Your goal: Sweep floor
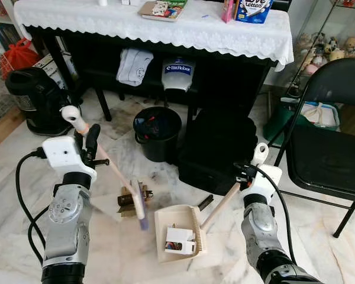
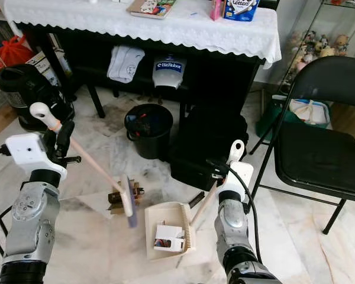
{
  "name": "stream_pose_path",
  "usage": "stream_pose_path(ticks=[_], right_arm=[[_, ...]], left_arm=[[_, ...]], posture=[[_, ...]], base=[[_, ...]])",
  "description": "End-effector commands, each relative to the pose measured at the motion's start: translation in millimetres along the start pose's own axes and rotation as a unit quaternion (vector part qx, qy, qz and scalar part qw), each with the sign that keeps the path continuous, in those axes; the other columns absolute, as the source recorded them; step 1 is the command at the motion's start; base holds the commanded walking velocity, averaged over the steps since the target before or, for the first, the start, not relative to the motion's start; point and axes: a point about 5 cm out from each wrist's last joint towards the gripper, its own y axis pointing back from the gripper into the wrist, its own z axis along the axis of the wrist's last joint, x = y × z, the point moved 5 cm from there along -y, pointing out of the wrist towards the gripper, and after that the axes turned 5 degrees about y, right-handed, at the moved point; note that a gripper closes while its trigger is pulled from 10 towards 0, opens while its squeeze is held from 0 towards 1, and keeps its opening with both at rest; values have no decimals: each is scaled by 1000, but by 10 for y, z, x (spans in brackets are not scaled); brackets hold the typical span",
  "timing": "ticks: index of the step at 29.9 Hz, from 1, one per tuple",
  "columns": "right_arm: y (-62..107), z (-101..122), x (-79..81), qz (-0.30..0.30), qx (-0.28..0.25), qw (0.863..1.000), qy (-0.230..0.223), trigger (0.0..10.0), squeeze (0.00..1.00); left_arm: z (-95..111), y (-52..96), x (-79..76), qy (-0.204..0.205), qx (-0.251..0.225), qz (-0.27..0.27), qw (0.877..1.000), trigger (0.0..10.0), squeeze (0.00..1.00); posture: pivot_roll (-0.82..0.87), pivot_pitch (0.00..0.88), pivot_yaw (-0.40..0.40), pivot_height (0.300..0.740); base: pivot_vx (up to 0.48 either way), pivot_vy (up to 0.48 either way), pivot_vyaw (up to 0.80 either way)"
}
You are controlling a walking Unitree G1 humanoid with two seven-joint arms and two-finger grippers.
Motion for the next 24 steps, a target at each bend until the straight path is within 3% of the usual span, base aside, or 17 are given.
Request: stream_pose_path(ticks=[1, 3, 12, 20, 24], right_arm=[[-45, 155, 7, -3, -33, 999, -13, 10000, 0], [-43, 158, -1, -4, -35, 999, -12, 10000, 0], [-34, 161, -34, -5, -38, 999, -9, 10000, 0], [-32, 159, 9, 1, -38, 999, -10, 10000, 0], [-22, 147, 9, 2, -37, 999, -9, 10000, 0]], left_arm=[[-89, 58, 24, -31, 8, -2, 999, 10000, 0], [-245, 148, 94, -31, 28, 17, 999, 10000, 0], [-324, 293, 252, -33, 29, 58, 997, 10000, 0], [-325, 304, 255, -32, 24, 59, 997, 10000, 0], [-477, 403, 210, -35, 46, 54, 997, 10000, 0]], posture=[[122, 89, -23, 740], [116, 89, -24, 740], [124, 83, -36, 740], [123, 71, -36, 740], [119, 60, -34, 740]], base=[[0, 0, 0], [0, 0, 0], [0, 0, 0], [0, 0, 0], [0, 0, 0]])
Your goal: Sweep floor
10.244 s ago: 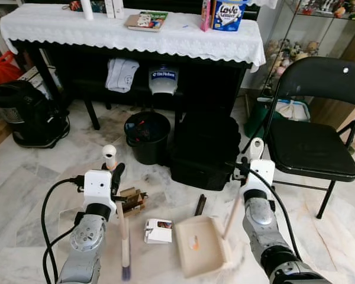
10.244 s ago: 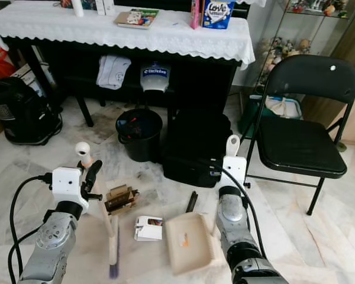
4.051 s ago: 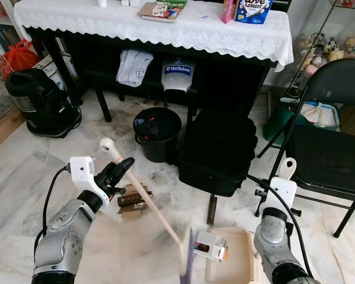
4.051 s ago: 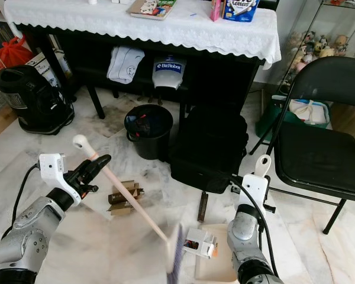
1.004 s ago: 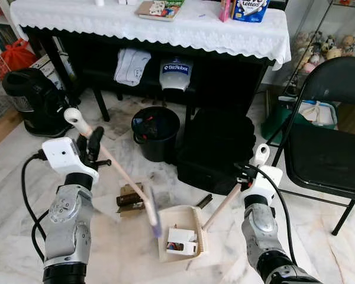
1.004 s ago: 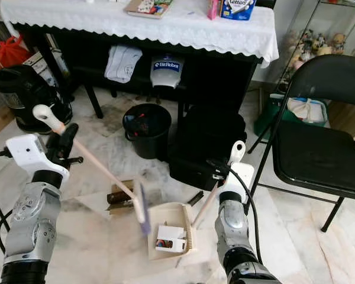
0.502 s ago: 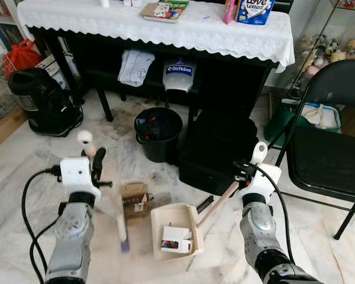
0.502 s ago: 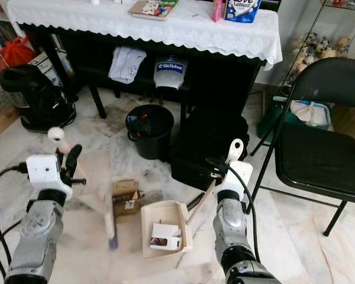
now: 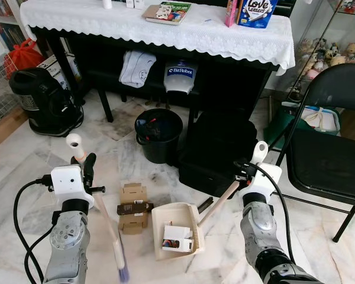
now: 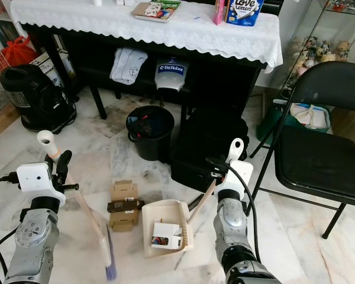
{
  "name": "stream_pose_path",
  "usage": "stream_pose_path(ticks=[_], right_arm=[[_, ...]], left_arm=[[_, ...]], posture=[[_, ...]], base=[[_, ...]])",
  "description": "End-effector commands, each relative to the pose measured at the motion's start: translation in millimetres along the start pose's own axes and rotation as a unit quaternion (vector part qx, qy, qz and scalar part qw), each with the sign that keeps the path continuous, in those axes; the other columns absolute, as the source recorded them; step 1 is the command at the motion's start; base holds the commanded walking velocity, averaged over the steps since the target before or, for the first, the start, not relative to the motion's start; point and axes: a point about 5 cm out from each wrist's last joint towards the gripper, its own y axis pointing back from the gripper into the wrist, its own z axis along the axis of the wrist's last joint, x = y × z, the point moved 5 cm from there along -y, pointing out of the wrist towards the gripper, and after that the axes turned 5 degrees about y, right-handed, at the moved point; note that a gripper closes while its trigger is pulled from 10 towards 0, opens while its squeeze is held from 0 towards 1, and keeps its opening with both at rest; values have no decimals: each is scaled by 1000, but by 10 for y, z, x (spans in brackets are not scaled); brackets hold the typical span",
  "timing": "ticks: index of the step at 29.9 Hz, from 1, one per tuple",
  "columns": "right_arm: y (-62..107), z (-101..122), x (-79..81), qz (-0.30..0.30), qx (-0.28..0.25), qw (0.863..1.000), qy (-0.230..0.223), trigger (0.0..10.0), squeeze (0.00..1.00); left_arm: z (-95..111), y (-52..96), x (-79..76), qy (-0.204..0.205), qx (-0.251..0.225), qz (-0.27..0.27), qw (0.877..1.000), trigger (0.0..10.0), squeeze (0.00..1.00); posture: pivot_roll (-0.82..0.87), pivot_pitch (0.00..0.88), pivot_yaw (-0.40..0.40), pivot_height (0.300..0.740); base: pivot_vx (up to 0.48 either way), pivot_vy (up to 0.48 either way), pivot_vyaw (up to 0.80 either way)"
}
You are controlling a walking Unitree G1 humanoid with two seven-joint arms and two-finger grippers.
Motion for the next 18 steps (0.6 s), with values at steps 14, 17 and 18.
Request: stream_pose_path(ticks=[14, 17, 18], right_arm=[[24, 90, -18, 3, -33, 999, 15, 10000, 0], [28, 86, -13, 4, -33, 999, 16, 10000, 0], [31, 89, -4, 5, -34, 999, 16, 10000, 0]], left_arm=[[-159, 94, -86, 9, 15, -9, 1000, 10000, 0], [-166, 104, -94, 10, 15, -10, 1000, 10000, 0], [-172, 107, -92, 10, 16, -10, 1000, 10000, 0]], posture=[[108, 15, -38, 740], [108, 6, -40, 740], [107, 0, -40, 740]], base=[[0, 0, 313], [0, 0, 663], [0, 0, 706]])
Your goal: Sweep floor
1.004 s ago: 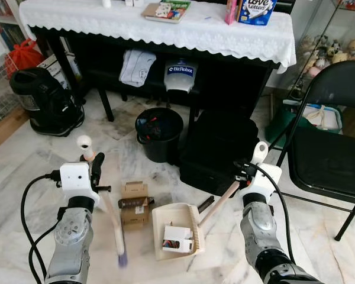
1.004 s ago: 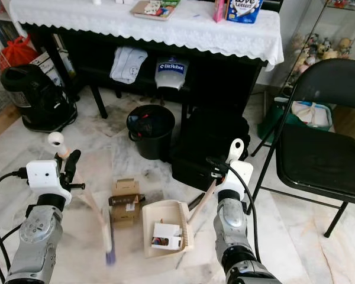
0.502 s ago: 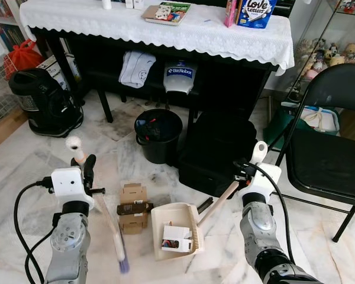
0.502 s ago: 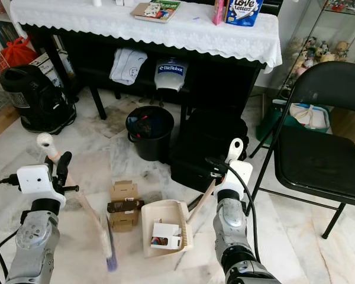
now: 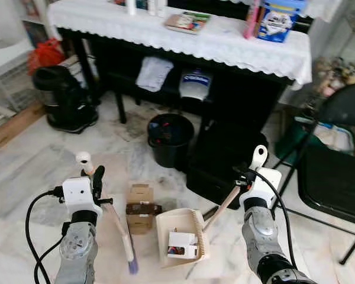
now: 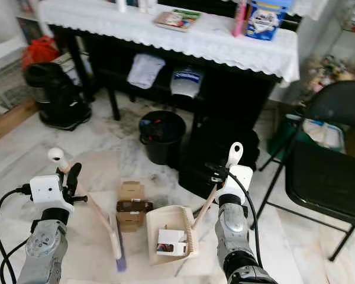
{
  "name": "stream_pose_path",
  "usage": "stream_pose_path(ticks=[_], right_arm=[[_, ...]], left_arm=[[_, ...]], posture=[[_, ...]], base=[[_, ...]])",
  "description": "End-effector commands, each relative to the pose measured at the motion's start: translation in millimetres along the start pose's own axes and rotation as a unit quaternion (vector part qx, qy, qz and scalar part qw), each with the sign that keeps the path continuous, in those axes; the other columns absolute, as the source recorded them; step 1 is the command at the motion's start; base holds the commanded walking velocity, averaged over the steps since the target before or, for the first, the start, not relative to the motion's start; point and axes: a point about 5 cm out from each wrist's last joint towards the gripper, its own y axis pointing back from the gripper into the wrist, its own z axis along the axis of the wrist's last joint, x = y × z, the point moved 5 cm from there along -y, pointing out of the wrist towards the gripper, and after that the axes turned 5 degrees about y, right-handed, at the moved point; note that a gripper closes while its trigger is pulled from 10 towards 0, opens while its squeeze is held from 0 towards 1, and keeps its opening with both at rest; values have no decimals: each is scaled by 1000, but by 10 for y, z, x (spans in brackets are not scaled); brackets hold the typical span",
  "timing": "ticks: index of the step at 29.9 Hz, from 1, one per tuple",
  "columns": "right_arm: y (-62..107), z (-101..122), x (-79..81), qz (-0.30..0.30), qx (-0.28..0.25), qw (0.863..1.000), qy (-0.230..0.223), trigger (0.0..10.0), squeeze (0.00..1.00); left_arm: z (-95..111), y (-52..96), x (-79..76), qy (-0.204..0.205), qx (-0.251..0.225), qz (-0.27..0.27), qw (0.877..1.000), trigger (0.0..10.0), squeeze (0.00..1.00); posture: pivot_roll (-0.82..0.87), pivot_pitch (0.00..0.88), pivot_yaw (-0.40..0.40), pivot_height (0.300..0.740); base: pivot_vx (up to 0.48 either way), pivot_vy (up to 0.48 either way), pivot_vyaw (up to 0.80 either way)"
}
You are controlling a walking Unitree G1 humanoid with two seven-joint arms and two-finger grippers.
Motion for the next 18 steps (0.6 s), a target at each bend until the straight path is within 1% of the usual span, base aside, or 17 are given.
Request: stream_pose_path(ticks=[1, 9, 13, 18], right_arm=[[-39, 184, 26, 3, -42, 999, -1, 10000, 0], [-46, 200, 5, 1, -45, 999, 1, 10000, 0], [-45, 200, 2, 0, -44, 999, 2, 10000, 0], [-54, 212, 30, 4, -44, 999, 1, 10000, 0]], left_arm=[[49, 10, 10, -2, -17, 0, 1000, 10000, 0], [12, 1, -23, -3, -12, -8, 1000, 10000, 0], [-31, -4, -53, -32, -2, -16, 999, 10000, 0], [-17, -17, -50, -24, -6, -13, 1000, 10000, 0]], posture=[[107, 0, -40, 740], [95, 0, -35, 740], [100, 0, -36, 740], [99, 13, -33, 740]], base=[[0, 0, 706], [0, 0, 740], [0, 0, 800], [0, 0, 800]])
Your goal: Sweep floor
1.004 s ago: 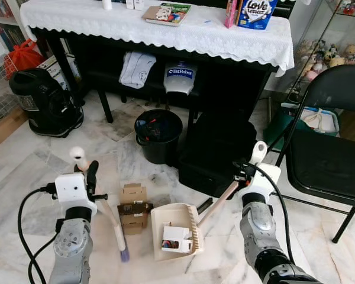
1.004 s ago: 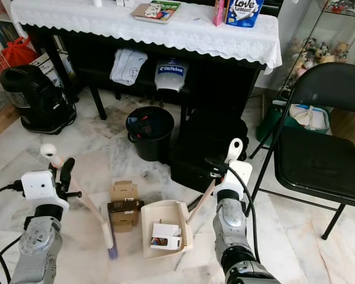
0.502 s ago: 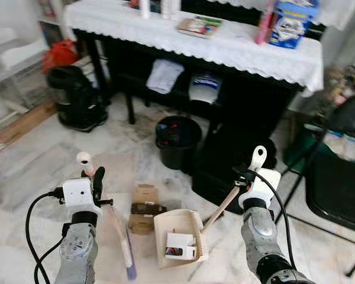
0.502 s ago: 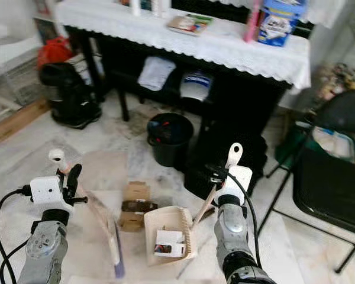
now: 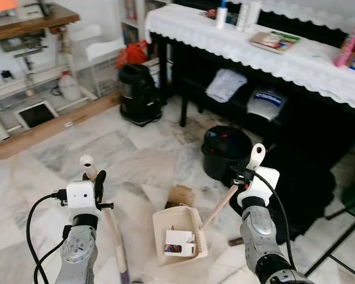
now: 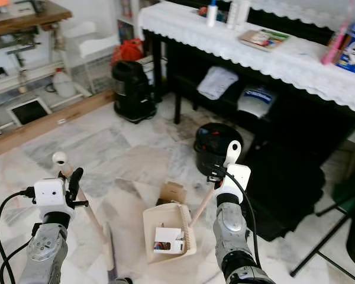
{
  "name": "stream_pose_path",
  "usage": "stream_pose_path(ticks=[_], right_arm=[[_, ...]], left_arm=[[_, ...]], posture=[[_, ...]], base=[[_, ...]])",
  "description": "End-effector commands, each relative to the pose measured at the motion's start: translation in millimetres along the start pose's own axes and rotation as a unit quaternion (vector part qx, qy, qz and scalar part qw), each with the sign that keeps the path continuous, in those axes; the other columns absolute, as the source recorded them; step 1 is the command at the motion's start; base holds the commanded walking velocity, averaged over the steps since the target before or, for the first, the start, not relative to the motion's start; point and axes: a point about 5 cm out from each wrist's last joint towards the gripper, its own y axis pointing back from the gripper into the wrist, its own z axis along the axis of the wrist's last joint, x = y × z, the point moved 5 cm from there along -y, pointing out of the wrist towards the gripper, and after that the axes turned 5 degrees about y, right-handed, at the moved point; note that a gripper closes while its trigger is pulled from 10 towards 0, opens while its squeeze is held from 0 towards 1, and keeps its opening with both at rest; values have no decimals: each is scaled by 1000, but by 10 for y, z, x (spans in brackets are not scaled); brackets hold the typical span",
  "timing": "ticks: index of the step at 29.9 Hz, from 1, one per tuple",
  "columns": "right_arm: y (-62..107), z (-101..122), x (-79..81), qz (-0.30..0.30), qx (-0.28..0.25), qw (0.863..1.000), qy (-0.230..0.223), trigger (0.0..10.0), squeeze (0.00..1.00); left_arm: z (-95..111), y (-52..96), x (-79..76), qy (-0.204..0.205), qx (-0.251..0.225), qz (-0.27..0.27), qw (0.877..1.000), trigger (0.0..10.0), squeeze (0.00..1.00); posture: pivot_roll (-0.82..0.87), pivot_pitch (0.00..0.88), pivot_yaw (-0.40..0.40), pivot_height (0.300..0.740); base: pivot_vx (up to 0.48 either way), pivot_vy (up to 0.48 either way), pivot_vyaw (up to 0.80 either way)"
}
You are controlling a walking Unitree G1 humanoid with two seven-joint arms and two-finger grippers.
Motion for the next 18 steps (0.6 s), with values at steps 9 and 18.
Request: stream_pose_path(ticks=[9, 18], right_arm=[[-54, 173, 41, 8, -34, 999, -2, 10000, 0], [-60, 178, 67, 13, -33, 999, -4, 10000, 0]], left_arm=[[53, -60, -16, -6, -11, 6, 1000, 10000, 0], [67, -71, -13, -6, -13, 9, 1000, 10000, 0]], posture=[[101, 46, -30, 740], [103, 59, -29, 740]], base=[[0, 0, 800], [0, 0, 800]])
